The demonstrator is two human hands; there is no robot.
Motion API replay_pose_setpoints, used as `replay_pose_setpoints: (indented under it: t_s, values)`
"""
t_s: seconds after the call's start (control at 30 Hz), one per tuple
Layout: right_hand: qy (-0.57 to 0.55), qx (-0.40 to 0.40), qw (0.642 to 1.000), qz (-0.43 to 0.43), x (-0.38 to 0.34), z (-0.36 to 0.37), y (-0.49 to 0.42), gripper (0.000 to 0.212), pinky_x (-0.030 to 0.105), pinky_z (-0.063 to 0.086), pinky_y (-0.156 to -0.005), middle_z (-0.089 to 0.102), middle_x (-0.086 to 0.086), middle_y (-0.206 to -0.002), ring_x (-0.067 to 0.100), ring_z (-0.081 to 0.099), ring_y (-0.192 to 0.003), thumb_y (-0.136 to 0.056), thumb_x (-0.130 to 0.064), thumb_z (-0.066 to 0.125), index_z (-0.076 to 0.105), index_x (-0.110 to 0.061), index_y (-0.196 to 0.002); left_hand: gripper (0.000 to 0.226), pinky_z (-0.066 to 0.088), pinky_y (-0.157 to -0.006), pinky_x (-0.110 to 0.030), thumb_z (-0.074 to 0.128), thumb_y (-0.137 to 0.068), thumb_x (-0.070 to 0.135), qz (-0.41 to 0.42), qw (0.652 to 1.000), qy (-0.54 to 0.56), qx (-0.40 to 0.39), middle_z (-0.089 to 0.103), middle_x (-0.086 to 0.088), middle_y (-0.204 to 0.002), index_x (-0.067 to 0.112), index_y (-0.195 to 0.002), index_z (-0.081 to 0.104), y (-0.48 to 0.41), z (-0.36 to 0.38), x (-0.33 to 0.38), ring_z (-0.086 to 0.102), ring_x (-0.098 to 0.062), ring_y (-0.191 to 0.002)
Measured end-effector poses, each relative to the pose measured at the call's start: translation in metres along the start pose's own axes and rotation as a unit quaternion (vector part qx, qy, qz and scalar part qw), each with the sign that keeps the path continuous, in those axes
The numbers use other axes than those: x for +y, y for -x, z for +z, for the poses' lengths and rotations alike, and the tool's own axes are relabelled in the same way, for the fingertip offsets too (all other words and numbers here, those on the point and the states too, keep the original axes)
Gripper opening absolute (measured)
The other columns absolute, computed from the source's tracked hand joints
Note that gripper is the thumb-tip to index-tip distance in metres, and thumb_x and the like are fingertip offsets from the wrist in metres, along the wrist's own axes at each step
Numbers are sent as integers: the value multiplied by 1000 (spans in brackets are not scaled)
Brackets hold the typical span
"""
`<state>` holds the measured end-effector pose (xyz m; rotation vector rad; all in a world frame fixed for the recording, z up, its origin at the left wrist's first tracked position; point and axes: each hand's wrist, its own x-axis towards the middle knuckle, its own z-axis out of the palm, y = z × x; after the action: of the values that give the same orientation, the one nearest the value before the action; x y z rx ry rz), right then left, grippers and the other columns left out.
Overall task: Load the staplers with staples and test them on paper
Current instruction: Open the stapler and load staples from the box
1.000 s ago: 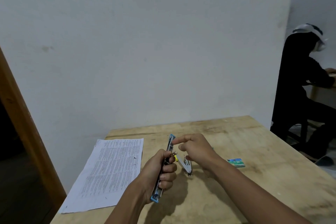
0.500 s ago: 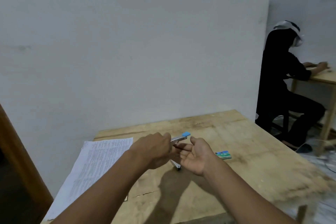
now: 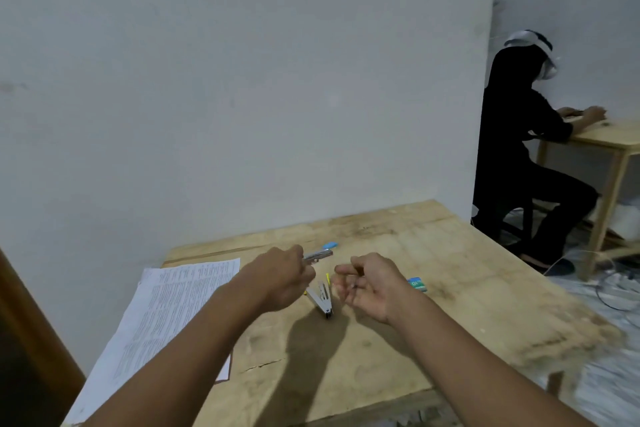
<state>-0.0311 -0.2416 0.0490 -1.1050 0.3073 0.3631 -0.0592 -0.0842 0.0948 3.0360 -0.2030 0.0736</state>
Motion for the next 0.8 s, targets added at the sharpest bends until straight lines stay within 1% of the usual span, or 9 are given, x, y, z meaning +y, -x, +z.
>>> replay_pose_setpoints:
  t_s: [0.07,0.13,0.2,0.27,0.4,0.5,0.6,0.7,0.8]
  values:
    - [122,33,987,-100,-7,0,-1,14,23,41,-48,58,12,-67,14,45,-50,-90,0,51,64,1,-95,22,33,-56,-30,43,-94,29,-33,989,141,-27,57,-10,-81,10,-89,53,-2,-10,-8,50,-26,-67]
    - [277,29,936,-217,-10,-7,1,22,24,38,-52,56,2,-62,8,45,-47,-85,-2,57,67,-13,-100,18,21,-46,-22,45,-89,25,-91,939,319,-95,40,-3,-62,13,-80,54,4,-15,-12,30,-17,-47]
    - [460,-34,845,-270,4,-11,6,28,21,38,-55,52,-6,-57,4,45,-47,-82,-9,60,66,-26,-104,17,17,-44,-20,48,-86,23,-154,879,413,-180,33,1,-57,11,-76,53,14,2,-17,23,-13,-45]
    - [575,-86,748,-322,13,-19,13,33,13,35,-52,48,-12,-56,0,48,-51,-79,-10,59,67,-29,-105,18,21,-43,-21,52,-85,25,-183,844,449,-228,34,2,-56,12,-72,52,17,17,-16,27,-12,-45]
    - [676,-92,602,-414,22,-33,8,14,28,29,-60,56,-11,-64,10,44,-65,-85,-26,67,72,-18,-95,22,26,-40,-20,64,-82,24,-180,839,439,-267,37,2,-53,15,-68,49,18,49,-11,31,-12,-43]
    - [727,-93,582,-353,24,-37,4,18,30,31,-61,69,6,-83,20,52,-72,-88,-31,66,72,-15,-90,16,38,-47,-23,70,-76,23,-150,890,359,-238,52,-3,-62,10,-73,61,17,60,-7,45,-17,-48]
    - [767,-125,572,-264,31,-37,6,20,31,38,-63,60,5,-76,25,56,-72,-88,-33,65,66,-14,-88,28,46,-62,-28,65,-79,26,-100,966,171,-165,64,-8,-83,4,-96,67,17,66,-2,57,-22,-65]
    - [784,-140,568,-209,32,-35,7,29,32,40,-58,50,0,-63,22,52,-61,-88,-37,64,65,-8,-83,31,49,-72,-33,59,-83,33,-33,990,23,-139,67,-10,-101,11,-103,68,19,73,2,65,-27,-90]
    - [791,-142,561,-195,31,-33,7,34,33,41,-60,57,6,-72,23,54,-65,-90,-39,61,65,-5,-90,27,43,-69,-36,53,-86,29,22,992,-58,-108,63,-15,-103,11,-100,66,22,79,3,62,-35,-94]
